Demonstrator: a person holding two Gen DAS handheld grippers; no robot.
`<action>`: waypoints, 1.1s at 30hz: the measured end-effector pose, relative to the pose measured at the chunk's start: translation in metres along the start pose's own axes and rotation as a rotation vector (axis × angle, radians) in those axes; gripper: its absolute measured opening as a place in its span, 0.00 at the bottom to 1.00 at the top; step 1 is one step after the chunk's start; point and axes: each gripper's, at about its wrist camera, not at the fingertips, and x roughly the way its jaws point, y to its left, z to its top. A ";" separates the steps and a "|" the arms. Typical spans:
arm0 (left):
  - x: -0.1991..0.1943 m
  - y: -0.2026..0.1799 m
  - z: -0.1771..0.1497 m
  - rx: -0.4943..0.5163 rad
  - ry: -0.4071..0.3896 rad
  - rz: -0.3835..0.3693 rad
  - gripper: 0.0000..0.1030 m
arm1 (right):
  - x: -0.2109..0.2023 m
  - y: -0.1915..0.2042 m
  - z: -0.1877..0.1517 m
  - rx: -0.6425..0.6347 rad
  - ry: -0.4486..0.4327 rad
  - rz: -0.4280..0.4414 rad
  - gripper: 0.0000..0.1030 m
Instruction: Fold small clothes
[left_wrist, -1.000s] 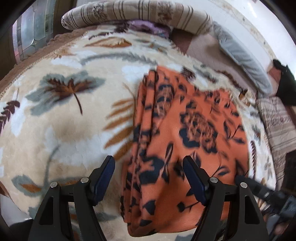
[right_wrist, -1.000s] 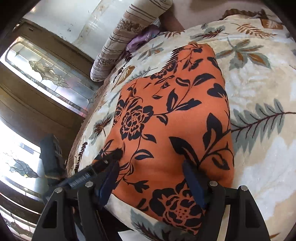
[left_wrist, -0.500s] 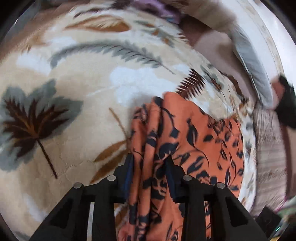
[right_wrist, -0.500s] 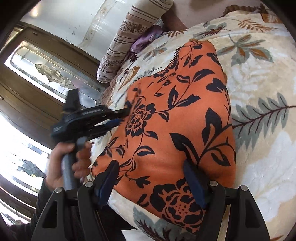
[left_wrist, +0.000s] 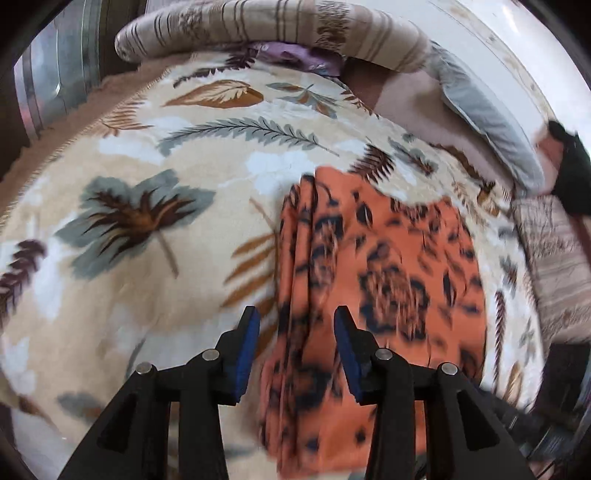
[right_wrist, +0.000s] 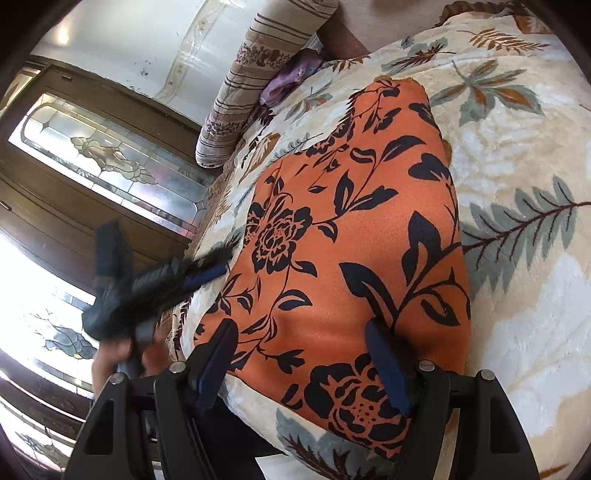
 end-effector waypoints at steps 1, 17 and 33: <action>-0.003 -0.001 -0.008 0.012 -0.007 0.023 0.42 | -0.001 0.001 0.001 0.002 -0.001 -0.001 0.73; -0.002 -0.003 -0.043 0.067 -0.028 0.101 0.44 | 0.003 0.013 0.018 0.015 -0.007 -0.060 0.80; 0.005 0.005 0.005 0.003 -0.032 -0.100 0.85 | -0.063 -0.053 0.046 0.173 -0.169 -0.132 0.84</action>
